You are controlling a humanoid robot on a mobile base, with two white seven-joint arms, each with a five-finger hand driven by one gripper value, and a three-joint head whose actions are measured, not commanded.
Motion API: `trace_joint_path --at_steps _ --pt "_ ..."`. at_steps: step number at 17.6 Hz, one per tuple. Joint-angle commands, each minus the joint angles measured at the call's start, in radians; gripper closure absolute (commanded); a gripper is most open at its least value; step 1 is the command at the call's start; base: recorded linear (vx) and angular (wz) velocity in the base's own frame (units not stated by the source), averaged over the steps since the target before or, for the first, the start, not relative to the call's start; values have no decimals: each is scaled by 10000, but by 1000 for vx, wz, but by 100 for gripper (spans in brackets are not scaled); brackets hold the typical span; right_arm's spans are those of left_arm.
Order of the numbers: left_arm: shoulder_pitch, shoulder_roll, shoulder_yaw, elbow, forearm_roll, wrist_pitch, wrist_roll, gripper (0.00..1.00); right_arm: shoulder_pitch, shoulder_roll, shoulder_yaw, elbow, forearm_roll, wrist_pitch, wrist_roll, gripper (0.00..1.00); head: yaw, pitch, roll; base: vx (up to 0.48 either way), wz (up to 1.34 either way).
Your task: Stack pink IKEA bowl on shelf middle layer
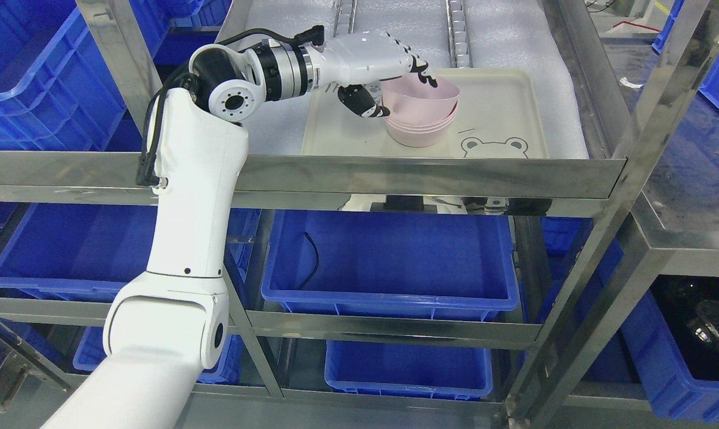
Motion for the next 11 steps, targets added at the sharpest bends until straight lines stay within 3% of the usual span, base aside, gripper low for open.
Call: trace_joint_path --at_steps 1,3,5,8,11 --pt "-391 95 399 -79 4535 -2 277 28 46 -175 0 -175 0 -6 -6 0 0 0 0 0 0" --pt "143 95 -995 -278 6601 -2 384 25 31 -175 0 -175 0 -6 -6 0 0 0 0 0 0" --pt "1078 95 -2527 -874 6623 -2 826 20 46 -175 0 -175 0 -6 -6 0 0 0 0 0 0" --pt "2765 95 -5398 -1413 6166 -2 1350 21 46 -175 0 -175 0 -6 -6 0 0 0 0 -10 0" --pt "4405 95 -5726 -1658 5826 -2 1351 20 46 -175 0 -175 0 -6 -6 0 0 0 0 -50 83"
